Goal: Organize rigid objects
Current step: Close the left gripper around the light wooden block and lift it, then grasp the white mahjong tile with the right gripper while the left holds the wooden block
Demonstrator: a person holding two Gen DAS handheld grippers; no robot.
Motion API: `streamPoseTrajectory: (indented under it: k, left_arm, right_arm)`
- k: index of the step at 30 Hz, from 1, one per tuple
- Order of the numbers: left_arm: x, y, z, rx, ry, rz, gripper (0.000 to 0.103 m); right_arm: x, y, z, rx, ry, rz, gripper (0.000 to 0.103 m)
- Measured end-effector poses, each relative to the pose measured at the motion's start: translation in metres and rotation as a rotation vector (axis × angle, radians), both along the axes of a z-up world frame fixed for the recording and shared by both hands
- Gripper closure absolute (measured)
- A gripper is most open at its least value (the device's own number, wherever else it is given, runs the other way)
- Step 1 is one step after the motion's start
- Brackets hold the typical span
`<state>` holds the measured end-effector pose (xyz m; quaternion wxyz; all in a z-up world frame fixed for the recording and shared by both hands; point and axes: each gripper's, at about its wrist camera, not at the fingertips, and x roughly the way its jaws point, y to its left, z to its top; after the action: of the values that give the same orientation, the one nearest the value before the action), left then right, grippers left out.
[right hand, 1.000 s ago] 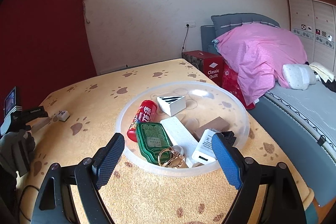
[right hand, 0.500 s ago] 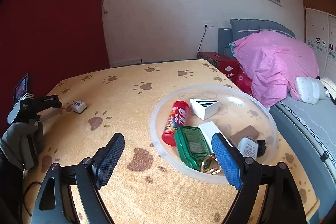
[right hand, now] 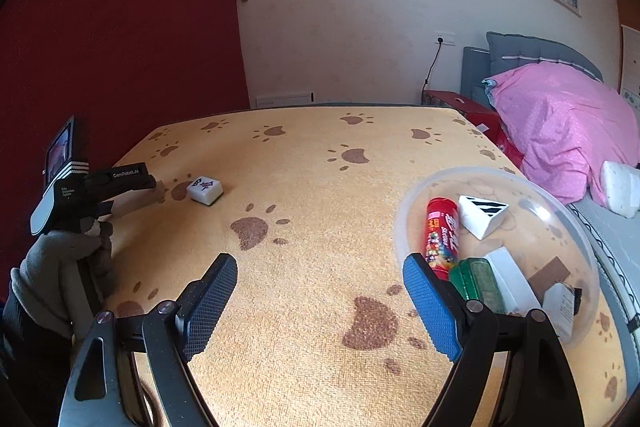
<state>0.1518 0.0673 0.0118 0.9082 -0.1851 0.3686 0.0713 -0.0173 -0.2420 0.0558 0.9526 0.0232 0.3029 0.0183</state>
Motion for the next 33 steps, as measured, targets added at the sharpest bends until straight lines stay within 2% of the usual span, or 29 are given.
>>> streamPoseTrajectory:
  k: [2, 4, 7, 10, 13, 15, 19, 24, 33]
  left_arm:
    - [0.002, -0.002, 0.000, -0.005, 0.001, -0.019, 0.011]
    - [0.004, -0.007, 0.000, 0.014, 0.013, -0.033, 0.006]
    - [0.011, -0.019, -0.001, 0.087, 0.059, -0.048, 0.002]
    - [0.015, -0.026, -0.002, 0.139, 0.092, -0.049, 0.002]
    - [0.016, -0.028, -0.003, 0.155, 0.100, -0.054, 0.003]
    - [0.015, -0.027, -0.002, 0.161, 0.096, -0.039, 0.008]
    - [0.012, -0.022, -0.001, 0.128, 0.070, -0.044, 0.008]
    - [0.002, -0.015, 0.004, 0.078, -0.003, -0.041, 0.008]
    - [-0.016, -0.022, 0.023, 0.090, -0.111, -0.052, 0.008]
  right_arm:
    - [0.000, 0.003, -0.003, -0.001, 0.011, 0.006, 0.015]
    - [0.001, 0.005, -0.005, -0.001, 0.019, 0.008, 0.015]
    - [0.001, 0.006, -0.006, -0.002, 0.023, 0.007, 0.015]
    - [0.002, 0.006, -0.006, -0.004, 0.021, 0.005, 0.015]
    - [0.002, 0.007, -0.007, -0.004, 0.025, 0.003, 0.015]
    - [0.002, 0.007, -0.008, -0.004, 0.026, 0.003, 0.015]
    - [0.003, 0.007, -0.008, -0.005, 0.026, 0.001, 0.015]
    - [0.014, 0.009, -0.006, 0.012, 0.041, 0.015, 0.015]
    - [0.072, 0.034, -0.007, 0.090, 0.131, 0.106, 0.015]
